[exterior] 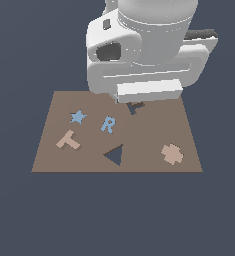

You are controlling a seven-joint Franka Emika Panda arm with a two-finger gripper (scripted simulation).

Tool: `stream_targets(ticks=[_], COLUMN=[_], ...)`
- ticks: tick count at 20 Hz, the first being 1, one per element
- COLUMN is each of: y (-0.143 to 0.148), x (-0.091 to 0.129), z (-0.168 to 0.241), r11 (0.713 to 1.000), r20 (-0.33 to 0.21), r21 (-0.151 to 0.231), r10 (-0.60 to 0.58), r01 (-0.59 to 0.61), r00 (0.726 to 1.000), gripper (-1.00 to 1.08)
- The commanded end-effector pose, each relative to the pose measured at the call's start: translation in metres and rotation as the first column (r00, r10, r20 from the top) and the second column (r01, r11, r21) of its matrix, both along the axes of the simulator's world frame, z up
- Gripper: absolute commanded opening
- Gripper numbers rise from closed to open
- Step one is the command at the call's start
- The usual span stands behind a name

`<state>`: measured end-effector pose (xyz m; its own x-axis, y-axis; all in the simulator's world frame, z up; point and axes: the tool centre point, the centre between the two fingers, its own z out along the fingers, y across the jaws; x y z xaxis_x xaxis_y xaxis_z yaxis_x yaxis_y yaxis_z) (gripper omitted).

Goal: Insert a designated object into the corresponding slot on a board.

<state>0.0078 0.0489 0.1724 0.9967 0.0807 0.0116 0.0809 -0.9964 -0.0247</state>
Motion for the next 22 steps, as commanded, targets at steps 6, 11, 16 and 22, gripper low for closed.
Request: stream_targets(ticks=[6, 11, 16, 22], y=[-0.005, -0.023, -0.055, -0.112], x=[0.004, 0.016, 0.033, 0.053], z=[-0.004, -0.018, -0.041, -0.078], r11=[1.000, 0.996, 0.978, 0.916], r20=[-0.001, -0.002, -0.004, -0.006], r21=[-0.001, -0.005, -0.011, -0.019], r10=[-0.022, -0.091, -0.210, -0.400], r01=[0.022, 0.091, 0.210, 0.400], r00=[1.000, 0.996, 0.978, 0.916], gripper=[1.00, 1.00, 1.00, 1.00])
